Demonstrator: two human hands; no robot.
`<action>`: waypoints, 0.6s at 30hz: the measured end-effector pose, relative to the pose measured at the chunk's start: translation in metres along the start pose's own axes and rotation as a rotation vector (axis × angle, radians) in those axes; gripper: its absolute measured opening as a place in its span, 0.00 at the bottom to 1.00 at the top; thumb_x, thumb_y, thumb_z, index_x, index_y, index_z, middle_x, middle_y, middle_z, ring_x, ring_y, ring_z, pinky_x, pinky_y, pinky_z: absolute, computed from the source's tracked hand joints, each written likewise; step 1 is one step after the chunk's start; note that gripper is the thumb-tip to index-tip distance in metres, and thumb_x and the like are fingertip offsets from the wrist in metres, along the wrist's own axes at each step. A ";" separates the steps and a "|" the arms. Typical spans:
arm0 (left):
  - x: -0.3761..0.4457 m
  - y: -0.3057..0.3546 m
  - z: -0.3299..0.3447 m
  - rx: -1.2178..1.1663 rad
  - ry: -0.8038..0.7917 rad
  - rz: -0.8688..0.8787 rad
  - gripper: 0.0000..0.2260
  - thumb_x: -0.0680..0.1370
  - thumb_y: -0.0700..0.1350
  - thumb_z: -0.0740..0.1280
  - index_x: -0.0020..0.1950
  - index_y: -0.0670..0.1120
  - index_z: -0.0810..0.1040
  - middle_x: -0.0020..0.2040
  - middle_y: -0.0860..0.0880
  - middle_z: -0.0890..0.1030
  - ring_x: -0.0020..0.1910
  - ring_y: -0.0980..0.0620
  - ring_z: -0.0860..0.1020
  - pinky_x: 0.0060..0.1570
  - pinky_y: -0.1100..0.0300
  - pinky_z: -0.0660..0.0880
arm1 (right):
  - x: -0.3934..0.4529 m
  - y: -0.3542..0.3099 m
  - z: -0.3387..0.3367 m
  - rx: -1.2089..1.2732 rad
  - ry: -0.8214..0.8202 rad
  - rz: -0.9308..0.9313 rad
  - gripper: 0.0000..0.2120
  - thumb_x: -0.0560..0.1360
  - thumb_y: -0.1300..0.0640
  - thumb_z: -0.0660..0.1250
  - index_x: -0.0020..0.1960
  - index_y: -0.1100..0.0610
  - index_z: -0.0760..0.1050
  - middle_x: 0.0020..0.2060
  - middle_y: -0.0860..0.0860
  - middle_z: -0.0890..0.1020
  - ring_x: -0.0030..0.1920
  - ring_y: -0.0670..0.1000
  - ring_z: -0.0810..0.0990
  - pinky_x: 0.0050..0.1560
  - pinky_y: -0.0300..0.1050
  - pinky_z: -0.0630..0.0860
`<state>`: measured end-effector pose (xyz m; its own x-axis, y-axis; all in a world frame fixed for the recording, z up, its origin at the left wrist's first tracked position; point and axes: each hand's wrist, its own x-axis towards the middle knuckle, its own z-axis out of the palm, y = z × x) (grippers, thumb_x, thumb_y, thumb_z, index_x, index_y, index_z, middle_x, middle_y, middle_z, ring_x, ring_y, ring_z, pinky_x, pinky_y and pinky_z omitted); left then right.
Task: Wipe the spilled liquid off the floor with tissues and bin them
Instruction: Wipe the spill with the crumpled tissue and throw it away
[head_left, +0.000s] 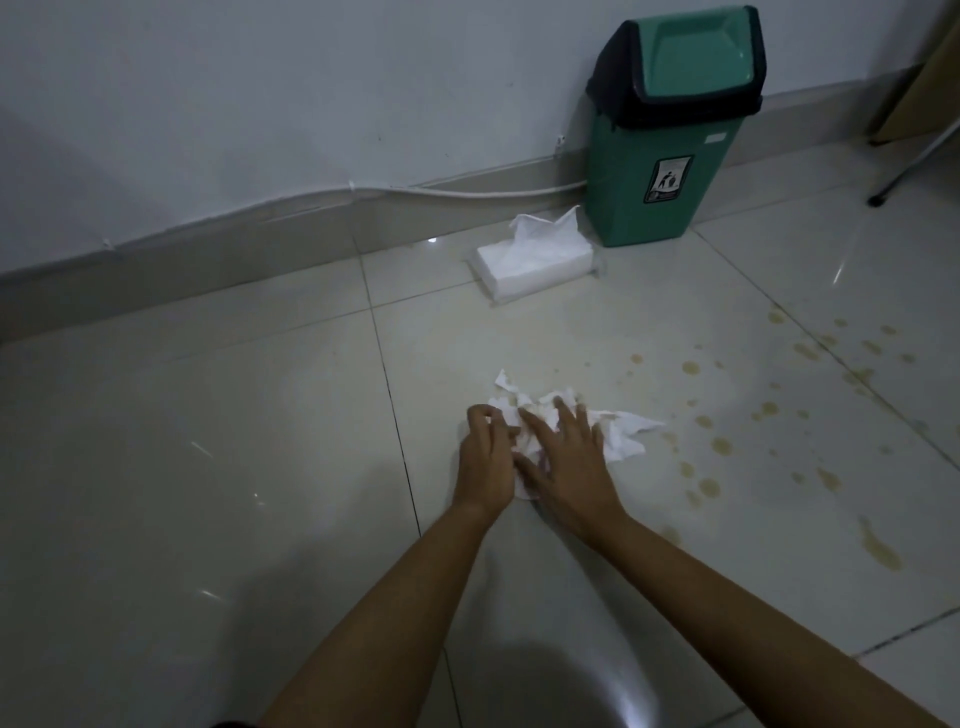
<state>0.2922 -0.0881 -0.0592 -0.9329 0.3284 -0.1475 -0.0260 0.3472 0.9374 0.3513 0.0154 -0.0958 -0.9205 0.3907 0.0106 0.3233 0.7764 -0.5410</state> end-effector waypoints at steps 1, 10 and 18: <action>0.003 0.000 -0.002 0.021 0.040 0.030 0.08 0.83 0.45 0.52 0.54 0.43 0.68 0.47 0.44 0.79 0.45 0.48 0.77 0.47 0.60 0.72 | 0.002 0.003 0.002 -0.033 -0.001 -0.003 0.25 0.81 0.44 0.55 0.76 0.46 0.56 0.78 0.52 0.52 0.78 0.54 0.45 0.76 0.52 0.39; 0.020 -0.009 -0.025 0.115 0.176 0.130 0.09 0.83 0.43 0.54 0.49 0.42 0.73 0.47 0.47 0.75 0.48 0.50 0.73 0.50 0.62 0.68 | 0.043 0.025 -0.010 0.215 0.202 0.023 0.22 0.83 0.58 0.51 0.76 0.51 0.58 0.75 0.52 0.63 0.77 0.51 0.54 0.77 0.53 0.41; 0.025 -0.018 -0.041 0.187 0.194 0.132 0.10 0.83 0.42 0.54 0.51 0.43 0.74 0.49 0.47 0.74 0.51 0.50 0.72 0.54 0.60 0.68 | 0.104 -0.007 0.003 -0.025 -0.041 -0.008 0.21 0.82 0.51 0.52 0.75 0.44 0.60 0.76 0.51 0.59 0.77 0.61 0.49 0.73 0.65 0.43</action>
<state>0.2553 -0.1220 -0.0671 -0.9756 0.2133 0.0518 0.1498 0.4744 0.8675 0.2531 0.0489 -0.0935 -0.9311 0.3642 -0.0194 0.3207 0.7920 -0.5195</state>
